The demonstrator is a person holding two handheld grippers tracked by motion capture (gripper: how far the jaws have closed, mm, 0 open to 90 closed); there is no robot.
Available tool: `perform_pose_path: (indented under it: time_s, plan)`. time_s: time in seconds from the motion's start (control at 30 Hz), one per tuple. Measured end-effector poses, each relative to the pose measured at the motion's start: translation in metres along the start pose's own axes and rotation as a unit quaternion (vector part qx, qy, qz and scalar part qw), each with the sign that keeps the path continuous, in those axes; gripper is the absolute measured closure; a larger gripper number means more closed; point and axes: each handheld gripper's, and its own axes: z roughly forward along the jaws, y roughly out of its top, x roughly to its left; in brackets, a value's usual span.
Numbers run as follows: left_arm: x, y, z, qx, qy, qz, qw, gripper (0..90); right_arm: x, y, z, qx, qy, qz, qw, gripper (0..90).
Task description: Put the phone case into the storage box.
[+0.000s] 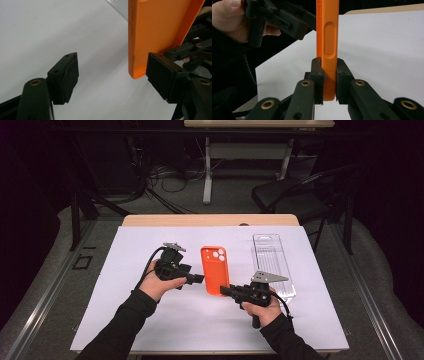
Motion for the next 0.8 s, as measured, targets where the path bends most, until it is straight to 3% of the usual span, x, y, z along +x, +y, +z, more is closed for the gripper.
perform_pose_path:
  time_s: [0.4, 0.8]
  plan:
    - [0.0001, 0.0023, 0.0000, -0.025, -0.022, -0.020, 0.9992, 37.0, -0.0012, 0.0004, 0.0011, -0.007, 0.009, 0.014, 0.9998, 80.1]
    - [0.0000, 0.0039, 0.0028, -0.032, -0.035, -0.017, 0.9987, 44.0, -0.0023, 0.0002, 0.0018, -0.005, 0.011, 0.013, 0.9998, 80.1]
